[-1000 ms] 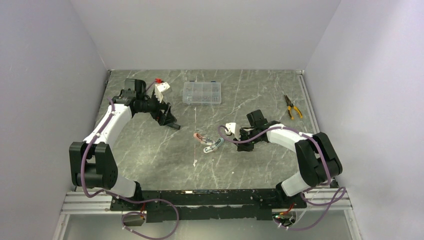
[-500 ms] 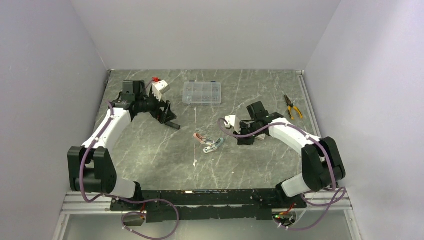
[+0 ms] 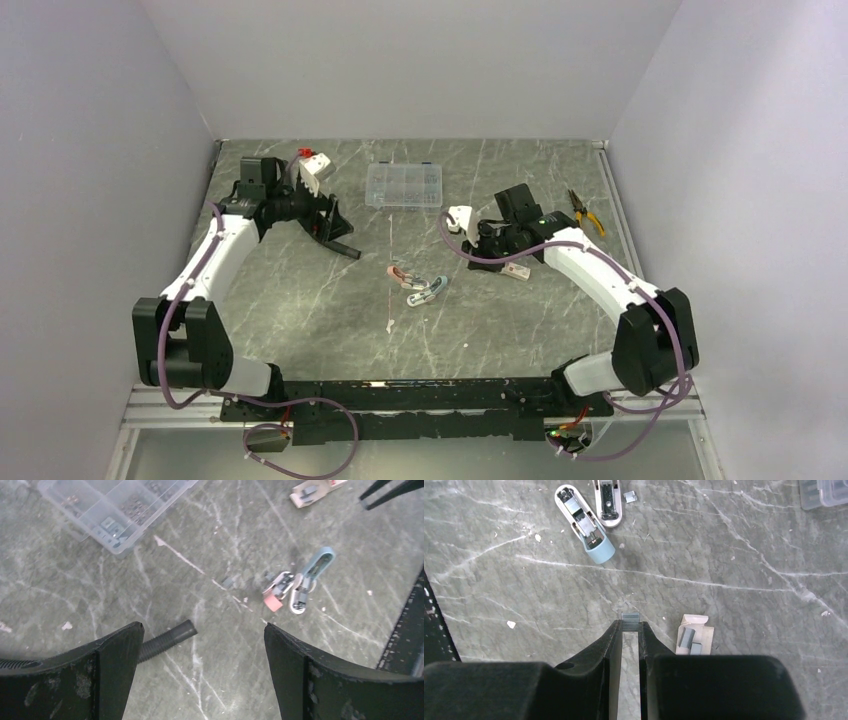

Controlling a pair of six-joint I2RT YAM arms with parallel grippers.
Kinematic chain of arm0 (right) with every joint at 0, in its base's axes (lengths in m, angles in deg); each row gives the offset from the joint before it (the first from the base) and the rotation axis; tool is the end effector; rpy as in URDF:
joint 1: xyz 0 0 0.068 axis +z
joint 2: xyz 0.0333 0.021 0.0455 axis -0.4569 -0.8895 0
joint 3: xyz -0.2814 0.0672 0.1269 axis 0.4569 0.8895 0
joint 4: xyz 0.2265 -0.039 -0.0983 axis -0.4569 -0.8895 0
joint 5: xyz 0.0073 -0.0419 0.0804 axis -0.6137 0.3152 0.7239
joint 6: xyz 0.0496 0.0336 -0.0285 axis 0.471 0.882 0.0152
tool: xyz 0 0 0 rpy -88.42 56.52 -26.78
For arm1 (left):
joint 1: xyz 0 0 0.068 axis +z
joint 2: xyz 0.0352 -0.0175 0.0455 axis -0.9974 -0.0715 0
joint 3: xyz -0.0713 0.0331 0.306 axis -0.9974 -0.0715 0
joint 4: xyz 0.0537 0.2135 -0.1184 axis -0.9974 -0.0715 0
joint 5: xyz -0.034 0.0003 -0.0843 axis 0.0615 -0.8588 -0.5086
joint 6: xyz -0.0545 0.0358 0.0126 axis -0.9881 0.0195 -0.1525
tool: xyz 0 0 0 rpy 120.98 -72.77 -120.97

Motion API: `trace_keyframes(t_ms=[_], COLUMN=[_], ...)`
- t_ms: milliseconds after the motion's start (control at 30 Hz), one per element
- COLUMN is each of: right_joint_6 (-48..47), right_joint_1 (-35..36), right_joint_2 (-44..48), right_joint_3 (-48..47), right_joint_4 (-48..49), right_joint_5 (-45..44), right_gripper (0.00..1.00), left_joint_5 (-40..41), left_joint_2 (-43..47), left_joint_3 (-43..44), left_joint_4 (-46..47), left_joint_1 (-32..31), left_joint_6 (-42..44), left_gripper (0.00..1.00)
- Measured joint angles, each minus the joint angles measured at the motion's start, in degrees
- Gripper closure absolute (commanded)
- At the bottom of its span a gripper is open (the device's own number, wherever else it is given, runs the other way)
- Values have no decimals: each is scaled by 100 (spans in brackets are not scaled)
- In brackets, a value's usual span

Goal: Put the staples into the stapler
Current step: Pick up the staple from the center of the board, then pick up the stapler from the center of the board.

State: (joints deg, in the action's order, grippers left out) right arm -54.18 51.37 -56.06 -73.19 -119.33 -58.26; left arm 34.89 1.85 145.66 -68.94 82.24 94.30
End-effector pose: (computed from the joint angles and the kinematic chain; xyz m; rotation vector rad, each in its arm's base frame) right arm 0.2346 0.1345 0.2863 -1.5382 1.9345 0.5419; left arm 0.2917 -0.0559 0.3312 0.8206 1.9863 -0.7272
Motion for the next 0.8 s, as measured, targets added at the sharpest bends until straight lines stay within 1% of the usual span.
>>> trace_keyframes(t_ms=[200,367,467,600,667,733,800], right_joint_6=[317,529,621,719,763,793,828], right_joint_1=[13,13,13,13,15,17,17], right_joint_2=[146,175,181,254,319,376,422], right_joint_3=[0,-2,-2,-33,-66,-79,-79], right_joint_4=[55,120,122,120,127,157,186], right_joint_5=[-37,-92,-164,-216,-247,-264,-295], right_gripper=[97,97,97,97,97,97,97], left_joint_5=[-699,-857,-625,184,404,409,216], left_joint_2=[79,57,151,684,813,710,387], left_joint_3=[11,46,-33,-413,-426,-260,48], left_joint_4=[9,118,439,896,962,855,586], left_joint_1=[92,96,96,96,96,105,107], left_joint_6=[-188,-509,-713,-1123,-1211,-1215,-1152], left_gripper=[5,5,5,5,5,5,5])
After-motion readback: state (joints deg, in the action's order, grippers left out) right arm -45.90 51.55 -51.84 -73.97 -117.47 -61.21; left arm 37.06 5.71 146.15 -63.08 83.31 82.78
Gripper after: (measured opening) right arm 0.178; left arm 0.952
